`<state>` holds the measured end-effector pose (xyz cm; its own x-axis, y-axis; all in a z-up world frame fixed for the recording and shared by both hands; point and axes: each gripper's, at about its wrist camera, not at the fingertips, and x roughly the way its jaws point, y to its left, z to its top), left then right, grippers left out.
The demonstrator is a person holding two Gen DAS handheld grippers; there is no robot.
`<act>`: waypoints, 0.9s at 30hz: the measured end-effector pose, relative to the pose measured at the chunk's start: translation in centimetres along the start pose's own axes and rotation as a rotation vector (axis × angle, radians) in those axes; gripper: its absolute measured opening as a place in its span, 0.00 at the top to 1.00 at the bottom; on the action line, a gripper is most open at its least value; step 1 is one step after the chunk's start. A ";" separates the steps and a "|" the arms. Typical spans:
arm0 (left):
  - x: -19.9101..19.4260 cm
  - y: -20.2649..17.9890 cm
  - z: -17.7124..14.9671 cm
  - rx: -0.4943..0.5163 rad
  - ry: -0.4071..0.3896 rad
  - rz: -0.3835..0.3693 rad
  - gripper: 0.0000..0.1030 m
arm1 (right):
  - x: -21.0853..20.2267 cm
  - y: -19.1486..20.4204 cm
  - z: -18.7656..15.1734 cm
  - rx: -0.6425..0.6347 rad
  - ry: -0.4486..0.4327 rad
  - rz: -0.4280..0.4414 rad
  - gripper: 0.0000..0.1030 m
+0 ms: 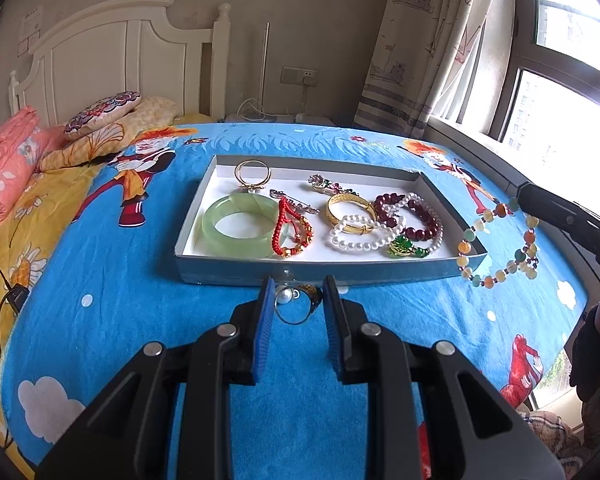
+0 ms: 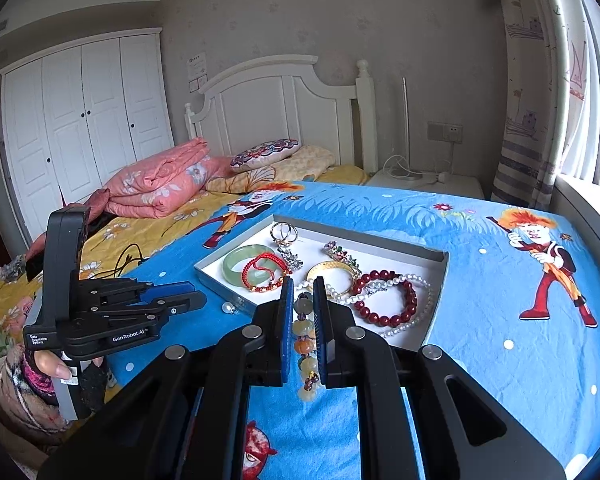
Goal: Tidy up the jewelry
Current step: 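Carry the gold ring into the tray with left tool while right tool places the bead bracelet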
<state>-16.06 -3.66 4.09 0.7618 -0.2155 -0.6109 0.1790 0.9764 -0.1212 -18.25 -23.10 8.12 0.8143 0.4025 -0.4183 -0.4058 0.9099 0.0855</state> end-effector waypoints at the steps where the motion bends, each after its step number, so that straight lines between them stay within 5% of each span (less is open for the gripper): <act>1: -0.1 0.1 0.1 -0.003 -0.001 -0.003 0.77 | 0.1 0.0 0.1 -0.002 -0.001 0.002 0.90; 16: 1.4 -1.2 4.3 0.068 0.011 0.006 0.77 | 3.3 -0.3 3.3 -0.044 0.003 -0.003 0.90; 27: 6.1 -3.4 5.8 0.122 0.072 0.018 0.77 | 10.6 -0.2 6.7 -0.057 0.072 -0.016 0.90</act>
<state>-8.39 -8.35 5.32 0.7196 -0.1922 -0.6672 0.2433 0.9698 -0.0169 -6.75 -18.33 9.68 0.7898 0.3776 -0.4833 -0.4175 0.9083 0.0272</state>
